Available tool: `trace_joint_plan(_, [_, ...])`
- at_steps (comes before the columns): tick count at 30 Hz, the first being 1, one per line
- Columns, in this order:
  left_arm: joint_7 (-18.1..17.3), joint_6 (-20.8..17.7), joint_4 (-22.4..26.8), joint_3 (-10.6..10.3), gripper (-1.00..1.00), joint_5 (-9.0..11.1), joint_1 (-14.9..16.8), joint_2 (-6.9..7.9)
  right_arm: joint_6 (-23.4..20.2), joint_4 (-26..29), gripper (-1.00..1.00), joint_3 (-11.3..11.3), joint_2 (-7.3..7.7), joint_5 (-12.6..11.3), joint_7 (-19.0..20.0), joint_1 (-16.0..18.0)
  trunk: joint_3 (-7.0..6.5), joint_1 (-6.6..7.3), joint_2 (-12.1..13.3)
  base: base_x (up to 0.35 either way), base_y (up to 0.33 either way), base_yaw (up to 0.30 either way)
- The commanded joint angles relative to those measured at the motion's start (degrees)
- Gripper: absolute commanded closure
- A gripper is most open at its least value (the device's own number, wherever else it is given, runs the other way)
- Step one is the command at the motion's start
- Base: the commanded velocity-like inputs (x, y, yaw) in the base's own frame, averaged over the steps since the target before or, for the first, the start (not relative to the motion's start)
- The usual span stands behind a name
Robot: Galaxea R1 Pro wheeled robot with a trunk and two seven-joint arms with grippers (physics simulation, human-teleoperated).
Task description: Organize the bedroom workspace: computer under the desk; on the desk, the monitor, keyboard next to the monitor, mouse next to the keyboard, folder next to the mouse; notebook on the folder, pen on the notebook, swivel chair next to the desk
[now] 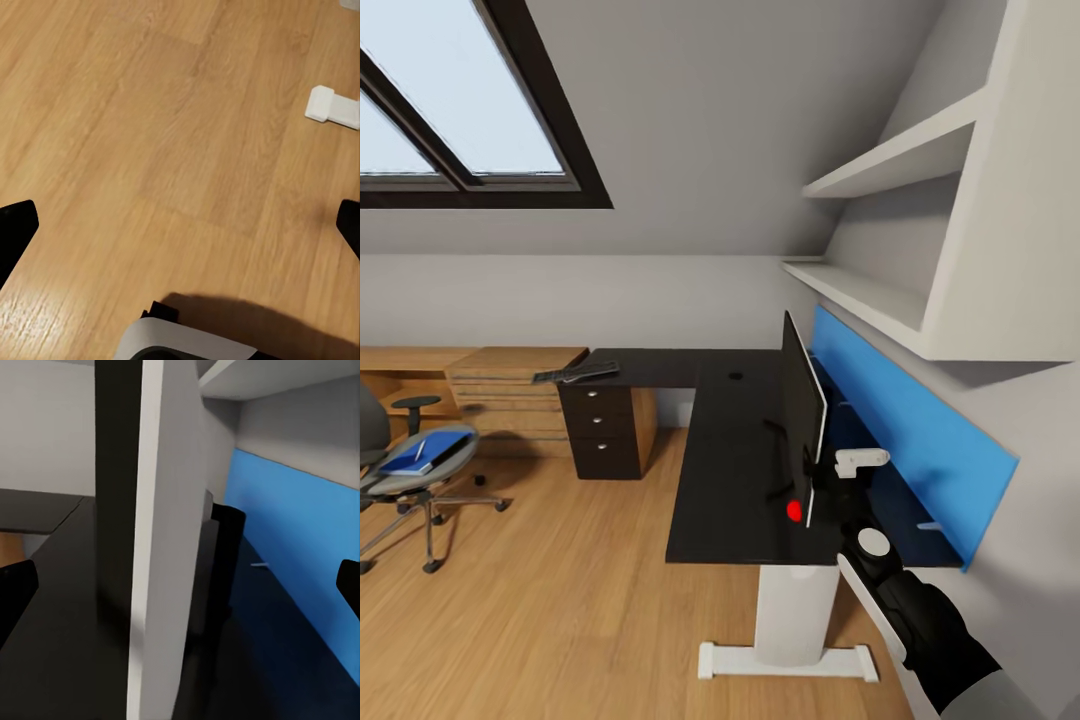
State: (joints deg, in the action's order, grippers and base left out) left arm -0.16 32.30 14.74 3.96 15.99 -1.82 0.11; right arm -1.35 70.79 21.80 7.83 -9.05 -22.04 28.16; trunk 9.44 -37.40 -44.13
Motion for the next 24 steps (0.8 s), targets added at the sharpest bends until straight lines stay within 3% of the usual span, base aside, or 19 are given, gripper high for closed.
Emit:
trace_joint_plan(1, [-0.02, 0.03, 0.11, 0.25, -1.00, -0.17, -0.02, -0.03, -0.14, 0.07, -1.00, 0.25, 0.08, -0.36, -0.46, 0.08, 0.08, -0.03, -0.06, 0.113, 0.000, 0.000])
trace_joint_plan(24, [-0.02, 0.04, 0.14, 0.26, -1.00, -0.17, -0.02, -0.03, -0.14, 0.05, -1.00, 0.26, 0.08, -0.42, -0.46, 0.07, -0.07, -0.03, -0.06, 0.018, 0.000, 0.000])
